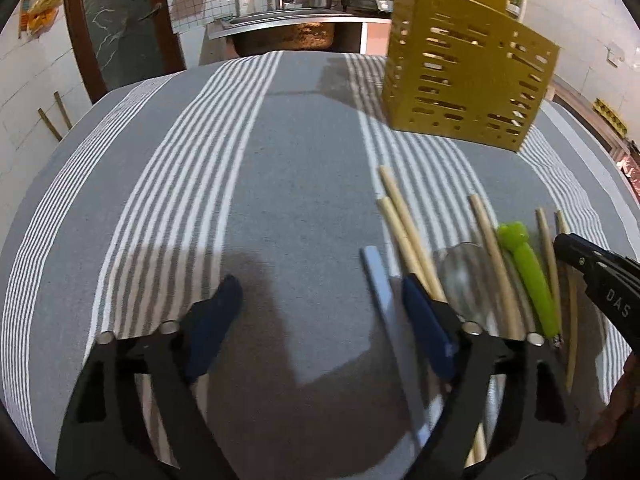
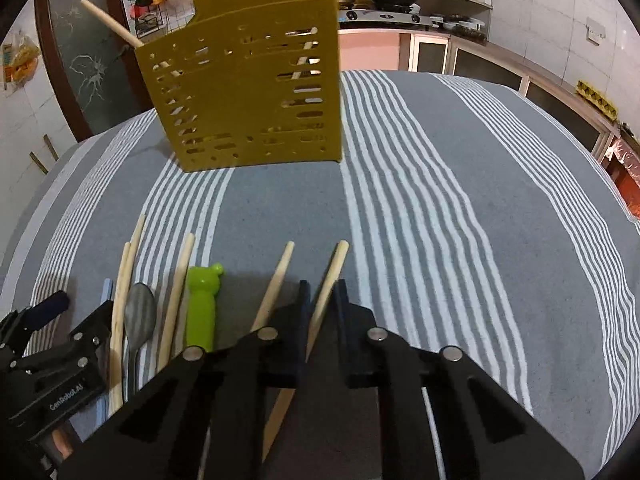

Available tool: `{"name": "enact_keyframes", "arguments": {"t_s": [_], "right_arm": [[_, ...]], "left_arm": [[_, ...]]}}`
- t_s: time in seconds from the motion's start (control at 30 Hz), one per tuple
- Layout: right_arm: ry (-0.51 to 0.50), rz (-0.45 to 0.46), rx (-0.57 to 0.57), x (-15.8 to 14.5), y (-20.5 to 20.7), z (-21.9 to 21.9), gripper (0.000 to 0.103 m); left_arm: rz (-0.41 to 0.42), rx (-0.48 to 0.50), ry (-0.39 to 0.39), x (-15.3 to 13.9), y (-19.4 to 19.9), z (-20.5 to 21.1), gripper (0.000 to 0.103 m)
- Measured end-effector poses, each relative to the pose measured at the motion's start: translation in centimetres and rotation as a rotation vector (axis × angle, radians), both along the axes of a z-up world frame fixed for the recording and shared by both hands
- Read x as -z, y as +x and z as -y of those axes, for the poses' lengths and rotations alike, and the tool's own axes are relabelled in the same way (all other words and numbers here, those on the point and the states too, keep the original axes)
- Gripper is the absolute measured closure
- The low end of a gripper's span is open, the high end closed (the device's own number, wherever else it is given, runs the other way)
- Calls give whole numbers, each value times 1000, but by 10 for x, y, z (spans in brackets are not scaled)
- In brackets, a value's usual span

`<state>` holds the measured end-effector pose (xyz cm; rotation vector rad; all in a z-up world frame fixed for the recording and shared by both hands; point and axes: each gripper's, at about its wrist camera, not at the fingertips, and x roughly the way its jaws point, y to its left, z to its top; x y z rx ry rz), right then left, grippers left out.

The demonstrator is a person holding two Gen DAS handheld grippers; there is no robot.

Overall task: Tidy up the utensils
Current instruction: 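Grasp the light-blue spatula with the left tool while the right tool grasps a chopstick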

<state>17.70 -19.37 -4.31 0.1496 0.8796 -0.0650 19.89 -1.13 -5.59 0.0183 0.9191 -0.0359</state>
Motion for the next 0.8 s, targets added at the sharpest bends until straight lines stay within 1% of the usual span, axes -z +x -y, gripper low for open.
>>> {"name": "enact_keyframes", "arguments": {"t_s": [0.07, 0.13, 0.2, 0.27, 0.33, 0.37, 0.43, 0.47, 0.5, 0.63, 0.8], "right_arm": [[12, 5, 8, 0, -2, 7, 90], [37, 7, 17, 1, -1, 13, 91], [44, 10, 18, 2, 0, 13, 90], [37, 15, 16, 3, 1, 11, 90], [34, 19, 10, 3, 2, 6, 91], [34, 21, 7, 2, 3, 5, 91], [29, 24, 3, 3, 2, 3, 91], [28, 26, 2, 3, 3, 2, 91], [28, 28, 2, 4, 2, 2, 91], [44, 36, 2, 4, 1, 2, 91], [50, 46, 0, 3, -1, 4, 92]], "left_arm": [[-5, 7, -16, -1, 0, 1, 36], [-9, 8, -27, -2, 2, 1, 46], [-15, 7, -40, -3, 3, 0, 51], [-26, 17, -50, -4, 6, 1, 58], [-41, 28, -65, -6, 11, 2, 72], [-46, 29, -70, -6, 12, 3, 75], [-58, 37, -79, -7, 15, 6, 87], [-61, 44, -79, -7, 16, 9, 90], [-61, 53, -77, -6, 16, 11, 92], [-46, 62, -52, -5, 15, 17, 94], [-34, 65, -68, -6, 13, 13, 96]]}}
